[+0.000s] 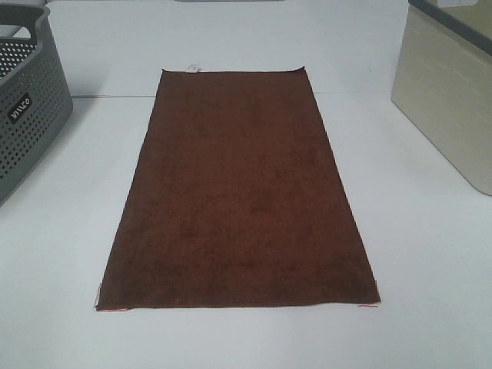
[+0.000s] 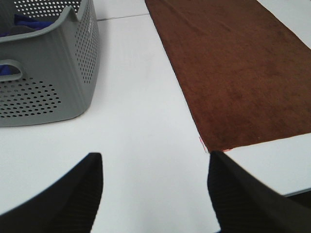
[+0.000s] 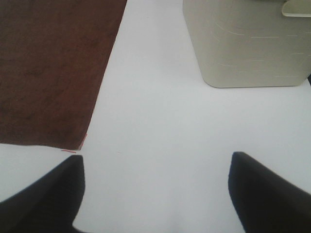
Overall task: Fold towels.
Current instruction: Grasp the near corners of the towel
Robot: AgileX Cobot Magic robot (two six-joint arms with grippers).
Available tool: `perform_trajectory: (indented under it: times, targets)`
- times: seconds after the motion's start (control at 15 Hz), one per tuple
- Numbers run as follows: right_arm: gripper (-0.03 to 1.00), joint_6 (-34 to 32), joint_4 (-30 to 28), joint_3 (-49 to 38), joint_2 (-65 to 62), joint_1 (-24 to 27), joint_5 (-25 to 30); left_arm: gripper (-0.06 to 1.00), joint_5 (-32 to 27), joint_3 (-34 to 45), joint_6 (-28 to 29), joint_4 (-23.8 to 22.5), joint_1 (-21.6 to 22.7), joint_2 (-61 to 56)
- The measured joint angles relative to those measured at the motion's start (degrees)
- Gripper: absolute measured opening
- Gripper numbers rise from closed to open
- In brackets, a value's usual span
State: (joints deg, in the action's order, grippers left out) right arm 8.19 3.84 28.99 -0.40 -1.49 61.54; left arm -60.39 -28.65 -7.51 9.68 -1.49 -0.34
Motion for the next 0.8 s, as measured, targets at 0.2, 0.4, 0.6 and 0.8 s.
perform_trajectory:
  times: [0.2, 0.4, 0.6, 0.8]
  targets:
    - [0.77, 0.00, 0.00, 0.00, 0.00, 0.00, 0.00, 0.61, 0.00, 0.00, 0.00, 0.00, 0.00, 0.00]
    - [0.77, 0.00, 0.00, 0.00, 0.00, 0.00, 0.00, 0.61, 0.00, 0.00, 0.00, 0.00, 0.00, 0.00]
    - [0.77, 0.00, 0.00, 0.00, 0.00, 0.00, 0.00, 0.61, 0.00, 0.00, 0.00, 0.00, 0.00, 0.00]
    - [0.77, 0.00, 0.00, 0.00, 0.00, 0.00, 0.00, 0.61, 0.00, 0.00, 0.00, 0.00, 0.00, 0.00]
